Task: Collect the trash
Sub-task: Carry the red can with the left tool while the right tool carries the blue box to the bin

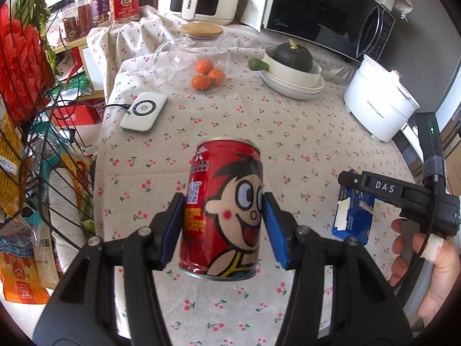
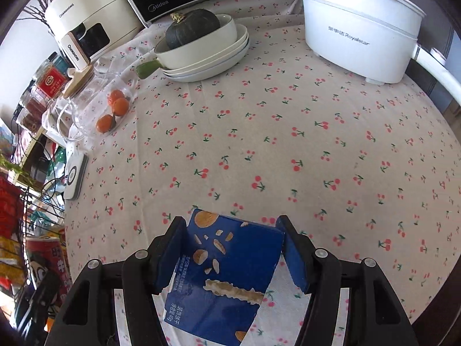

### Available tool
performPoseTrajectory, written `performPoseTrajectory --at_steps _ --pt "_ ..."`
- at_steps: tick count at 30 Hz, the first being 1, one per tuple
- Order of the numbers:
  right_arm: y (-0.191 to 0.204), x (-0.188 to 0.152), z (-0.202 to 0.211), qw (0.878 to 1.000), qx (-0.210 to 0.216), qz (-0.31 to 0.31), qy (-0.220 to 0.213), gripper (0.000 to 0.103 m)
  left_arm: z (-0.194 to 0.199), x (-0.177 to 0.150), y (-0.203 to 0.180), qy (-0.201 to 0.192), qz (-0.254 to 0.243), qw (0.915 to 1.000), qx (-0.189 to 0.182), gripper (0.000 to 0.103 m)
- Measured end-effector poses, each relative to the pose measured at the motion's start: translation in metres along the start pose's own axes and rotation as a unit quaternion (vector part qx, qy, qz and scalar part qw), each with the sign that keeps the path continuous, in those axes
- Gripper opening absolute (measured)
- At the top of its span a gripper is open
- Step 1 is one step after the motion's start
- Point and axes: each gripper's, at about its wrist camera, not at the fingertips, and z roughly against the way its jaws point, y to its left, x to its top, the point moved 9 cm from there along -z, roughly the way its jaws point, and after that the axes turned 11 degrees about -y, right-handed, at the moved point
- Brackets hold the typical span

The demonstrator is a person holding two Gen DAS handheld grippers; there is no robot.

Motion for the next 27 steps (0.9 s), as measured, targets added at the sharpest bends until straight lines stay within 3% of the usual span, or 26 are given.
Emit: performPoseTrajectory --at_steps 7,13,18,27 --pt "-0.061 -0.017 0.059 1.0 -0.004 0.003 -0.016 0.065 0.02 -0.02 -0.049 0.001 -0.002 0.9989 -0.046 0.056" --pt "-0.121 -0.04 0.104 0.999 -0.028 0.016 -0.031 0.066 0.03 -0.043 -0.101 0.009 -0.036 0.9954 -0.088 0.056" --pt "-0.174 -0.059 0.134 0.998 -0.05 0.004 -0.039 0.066 0.037 -0.058 -0.149 0.022 -0.069 0.9875 -0.14 0.056" --pt "-0.256 -0.096 0.172 0.995 -0.079 -0.034 -0.043 0.066 0.045 -0.096 -0.222 0.044 -0.133 0.971 -0.193 0.056"
